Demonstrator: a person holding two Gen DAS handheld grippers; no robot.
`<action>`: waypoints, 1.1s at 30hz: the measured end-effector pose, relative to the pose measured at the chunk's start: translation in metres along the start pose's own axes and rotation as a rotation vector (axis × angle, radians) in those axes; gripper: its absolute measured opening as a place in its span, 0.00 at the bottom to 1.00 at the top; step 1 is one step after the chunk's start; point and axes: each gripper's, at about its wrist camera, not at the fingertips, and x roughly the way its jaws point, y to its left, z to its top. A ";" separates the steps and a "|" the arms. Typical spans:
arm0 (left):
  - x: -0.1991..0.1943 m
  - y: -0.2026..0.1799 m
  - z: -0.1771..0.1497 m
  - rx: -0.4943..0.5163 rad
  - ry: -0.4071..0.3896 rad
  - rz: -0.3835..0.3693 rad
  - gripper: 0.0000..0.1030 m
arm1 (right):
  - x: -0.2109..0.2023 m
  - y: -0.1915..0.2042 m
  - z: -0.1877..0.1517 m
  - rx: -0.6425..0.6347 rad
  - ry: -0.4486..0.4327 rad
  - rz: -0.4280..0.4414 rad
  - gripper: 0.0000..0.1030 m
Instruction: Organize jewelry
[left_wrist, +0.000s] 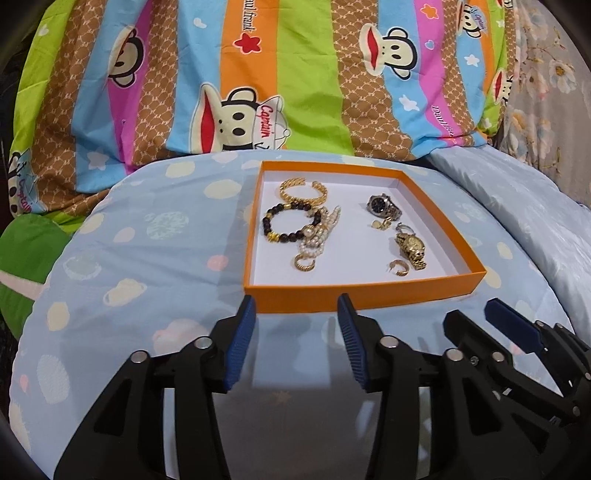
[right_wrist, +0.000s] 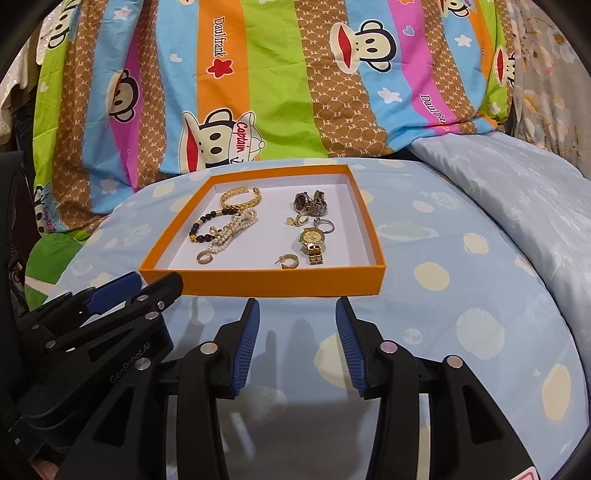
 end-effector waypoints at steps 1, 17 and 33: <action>-0.001 0.001 -0.001 -0.006 0.000 0.009 0.48 | 0.000 0.000 0.000 0.000 0.002 -0.002 0.48; 0.005 0.005 -0.003 -0.019 0.050 0.073 0.58 | 0.008 -0.012 -0.002 0.058 0.055 0.024 0.62; 0.003 0.001 -0.004 0.000 0.040 0.132 0.59 | 0.011 -0.009 -0.002 0.048 0.067 -0.024 0.63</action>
